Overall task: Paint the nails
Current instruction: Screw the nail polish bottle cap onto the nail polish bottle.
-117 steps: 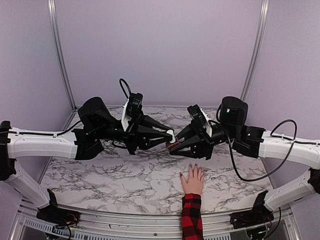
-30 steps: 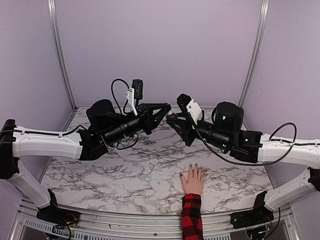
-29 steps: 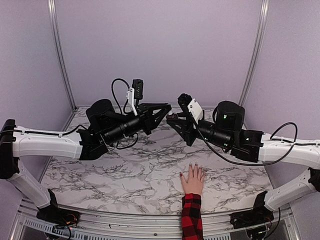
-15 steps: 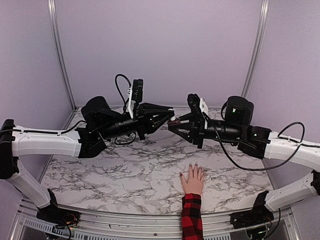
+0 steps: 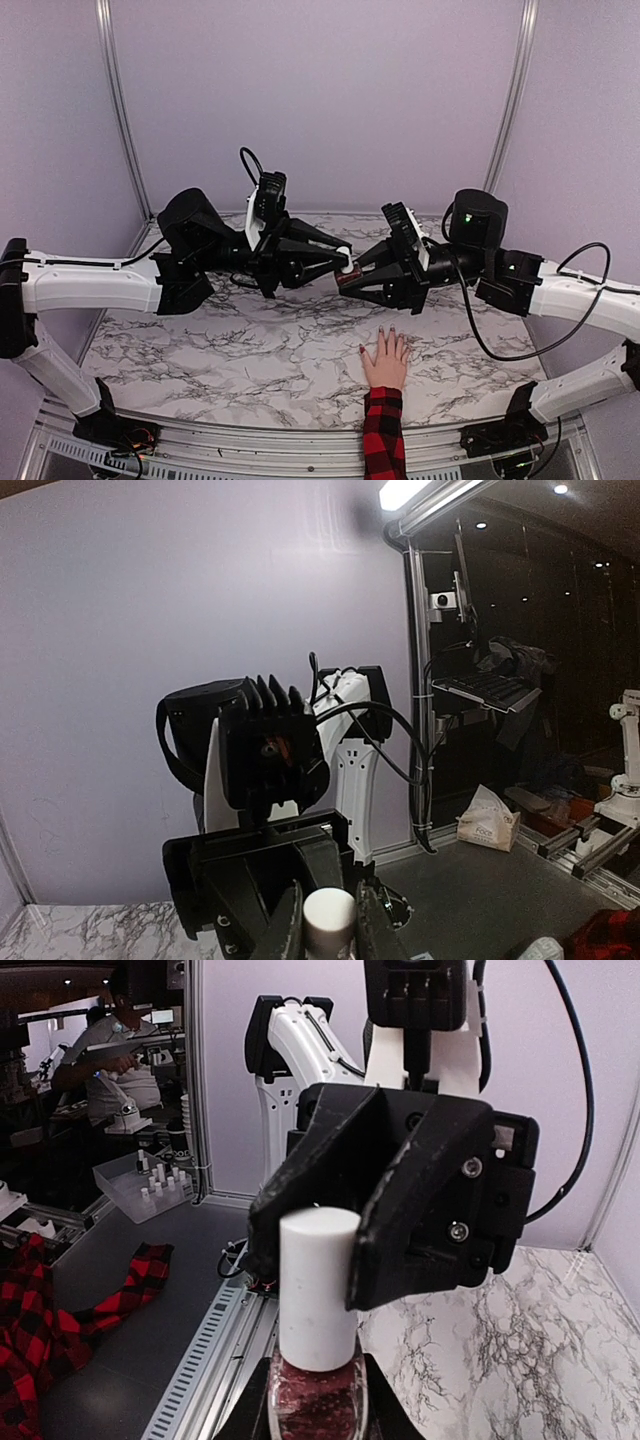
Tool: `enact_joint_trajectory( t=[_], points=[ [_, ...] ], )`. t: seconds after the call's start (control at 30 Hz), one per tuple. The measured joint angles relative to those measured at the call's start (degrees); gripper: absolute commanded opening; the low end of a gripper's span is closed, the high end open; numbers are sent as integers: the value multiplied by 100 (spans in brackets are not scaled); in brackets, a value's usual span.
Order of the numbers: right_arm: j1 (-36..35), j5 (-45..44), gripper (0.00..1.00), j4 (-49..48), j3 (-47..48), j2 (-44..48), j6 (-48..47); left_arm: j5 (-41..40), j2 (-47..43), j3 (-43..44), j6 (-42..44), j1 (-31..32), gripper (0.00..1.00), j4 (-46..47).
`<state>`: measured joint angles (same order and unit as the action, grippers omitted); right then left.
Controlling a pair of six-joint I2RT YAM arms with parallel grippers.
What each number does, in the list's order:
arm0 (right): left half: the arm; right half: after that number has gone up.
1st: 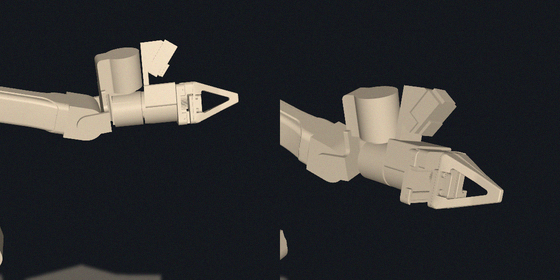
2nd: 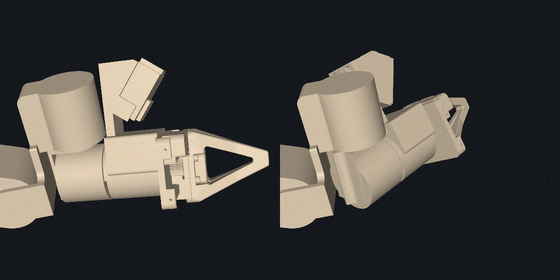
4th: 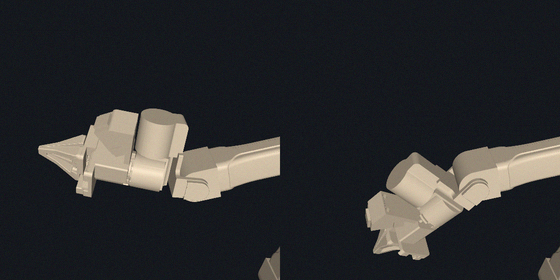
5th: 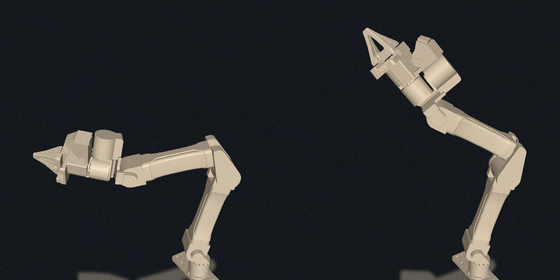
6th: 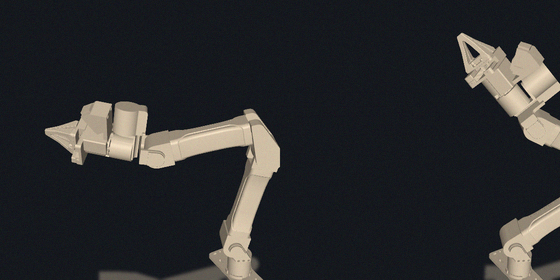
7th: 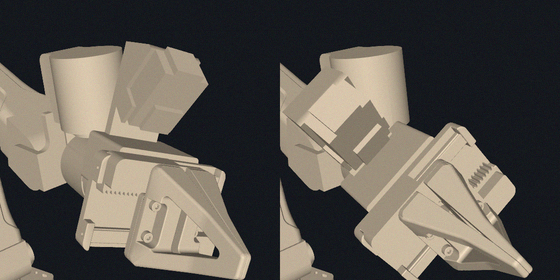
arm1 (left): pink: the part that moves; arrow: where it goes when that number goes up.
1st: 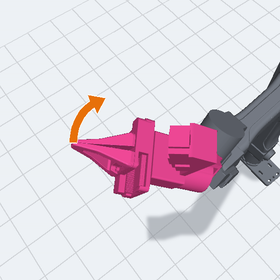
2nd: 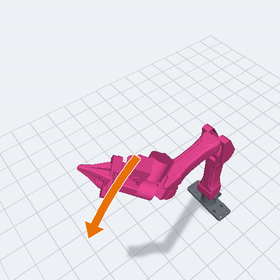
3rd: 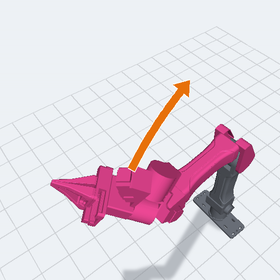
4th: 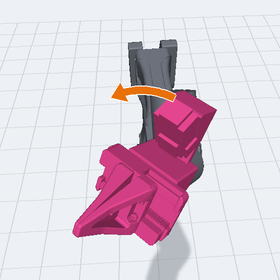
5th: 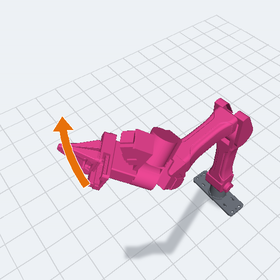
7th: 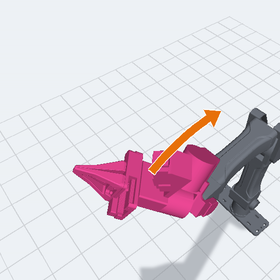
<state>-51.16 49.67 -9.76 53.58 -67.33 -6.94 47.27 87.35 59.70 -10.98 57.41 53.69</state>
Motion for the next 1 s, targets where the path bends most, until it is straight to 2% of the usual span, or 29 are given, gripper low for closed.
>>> enact_joint_trajectory(
  t=[0.13, 0.3, 0.5, 0.67, 0.83, 1.0],
  points=[
    [-4, 129, 0, 2, 7, -39, 33, 133, 0, 22, 17, -15, 22, -59],
    [-20, -144, 0, -66, 50, -39, -39, -48, -15, -13, -59, -42, 30, -308],
    [-44, -946, 0, -85, 92, -39, -66, -741, -260, -214, -55, -79, 39, -603],
    [-57, -1803, 0, -96, 160, -90, -61, -1665, -586, -492, -37, -79, 41, -824],
    [-74, -3123, 0, -208, 181, -131, -9, -2793, -785, -627, -160, -76, 41, -955],
    [-245, -4544, 0, -256, 181, -195, -70, -3547, -780, -627, -382, -66, 41, -1014]
  ],
)
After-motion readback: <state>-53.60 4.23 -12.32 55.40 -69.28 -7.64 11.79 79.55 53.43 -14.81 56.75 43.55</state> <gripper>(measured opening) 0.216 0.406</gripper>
